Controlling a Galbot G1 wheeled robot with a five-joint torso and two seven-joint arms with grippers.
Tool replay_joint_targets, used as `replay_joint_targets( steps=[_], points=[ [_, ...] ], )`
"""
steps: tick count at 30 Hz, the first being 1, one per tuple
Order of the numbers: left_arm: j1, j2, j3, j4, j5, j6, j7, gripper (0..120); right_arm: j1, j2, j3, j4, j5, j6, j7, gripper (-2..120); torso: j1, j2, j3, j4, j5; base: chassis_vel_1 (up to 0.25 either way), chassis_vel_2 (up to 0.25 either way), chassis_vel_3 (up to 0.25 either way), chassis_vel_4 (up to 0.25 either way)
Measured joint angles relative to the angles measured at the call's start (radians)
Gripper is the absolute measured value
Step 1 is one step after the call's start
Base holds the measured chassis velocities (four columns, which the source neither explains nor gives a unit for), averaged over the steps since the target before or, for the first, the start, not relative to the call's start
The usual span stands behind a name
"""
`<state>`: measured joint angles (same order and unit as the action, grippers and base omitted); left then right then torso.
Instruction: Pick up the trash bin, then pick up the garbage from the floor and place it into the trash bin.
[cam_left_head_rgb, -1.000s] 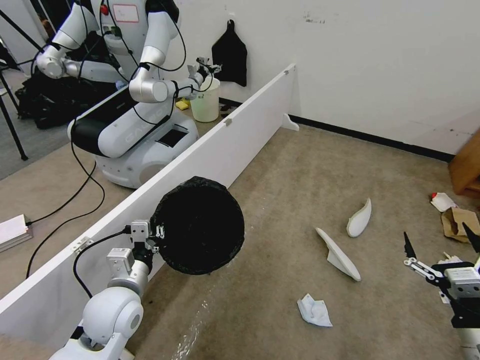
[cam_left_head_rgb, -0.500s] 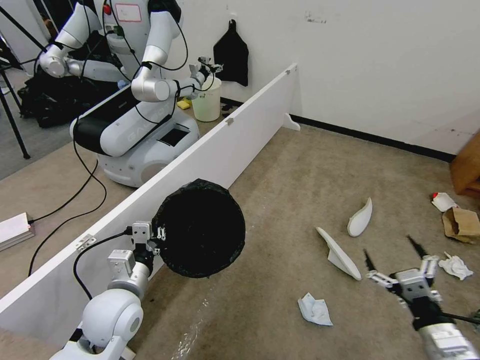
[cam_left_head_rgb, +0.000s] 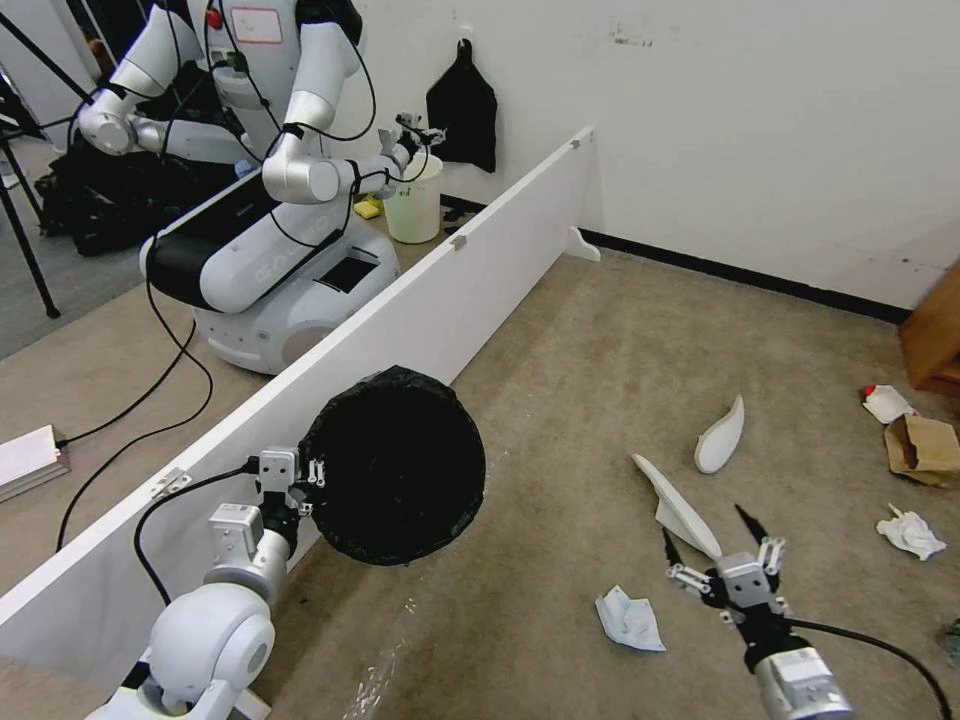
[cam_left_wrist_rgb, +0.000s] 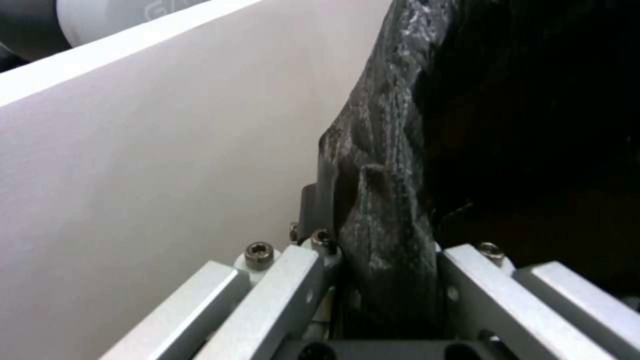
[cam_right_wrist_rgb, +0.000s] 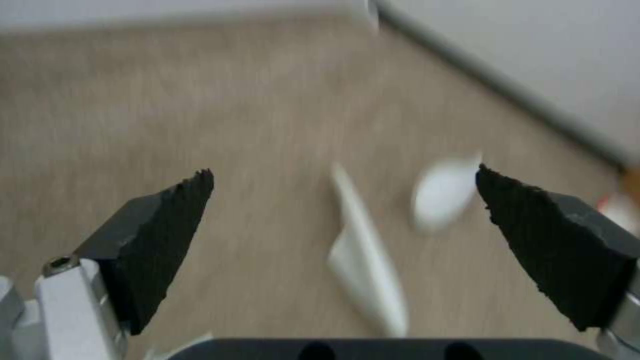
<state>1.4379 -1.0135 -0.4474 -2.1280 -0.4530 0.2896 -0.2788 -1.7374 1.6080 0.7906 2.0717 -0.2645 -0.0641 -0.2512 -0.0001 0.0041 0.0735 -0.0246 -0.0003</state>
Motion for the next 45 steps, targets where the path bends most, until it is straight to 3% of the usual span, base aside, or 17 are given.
replay_joint_targets(
  steps=[3,12,14,15,18,22,30,45],
  points=[
    [0.015,0.011,-0.018,-0.017,-0.011,0.012,-0.016,1,-0.004,-0.005,-0.061,-0.021,0.090,-0.150,0.100,100,0.000,0.000,0.000,-0.0001,0.0003,0.000,0.000,0.000,0.000],
    [0.029,0.018,-0.032,-0.027,-0.013,0.013,-0.031,1,0.001,-0.077,-0.119,-0.018,0.270,-0.337,0.244,100,0.000,0.000,0.000,0.0000,0.0001,0.000,0.000,0.000,0.000],
    [0.035,0.016,-0.035,-0.035,-0.012,0.015,-0.037,1,-0.004,-0.158,-0.139,0.002,0.401,-0.443,0.348,100,0.000,0.000,0.000,0.0001,0.0004,0.000,0.000,0.000,0.000],
    [0.035,0.016,-0.035,-0.035,-0.012,0.015,-0.037,1,-0.004,-0.158,-0.139,0.002,0.401,-0.443,0.348,100,0.000,0.000,0.000,0.0001,0.0004,0.000,0.000,0.000,0.000],
    [0.046,0.007,-0.045,-0.038,-0.007,0.015,-0.038,1,-0.019,-0.261,-0.134,0.030,0.613,-0.521,0.459,100,0.000,0.000,0.000,0.0001,0.0003,0.000,0.000,0.000,0.000],
    [0.053,0.002,-0.051,-0.038,-0.004,0.014,-0.038,2,-0.023,-0.321,-0.132,0.044,0.724,-0.549,0.501,100,0.000,0.000,0.000,0.0001,0.0004,0.000,0.000,0.000,0.000],
    [0.066,-0.020,-0.062,-0.039,0.011,0.013,-0.039,2,0.029,-0.410,-0.187,0.019,0.797,-0.569,0.540,100,0.000,0.000,0.000,0.0001,0.0005,0.000,0.000,0.000,0.000],
    [0.068,-0.071,-0.124,0.003,0.027,0.007,-0.048,2,0.206,-0.472,-0.359,-0.173,0.934,-0.573,0.654,100,0.000,0.000,0.000,0.0006,0.0004,0.000,0.000,0.000,0.000]
  ],
)
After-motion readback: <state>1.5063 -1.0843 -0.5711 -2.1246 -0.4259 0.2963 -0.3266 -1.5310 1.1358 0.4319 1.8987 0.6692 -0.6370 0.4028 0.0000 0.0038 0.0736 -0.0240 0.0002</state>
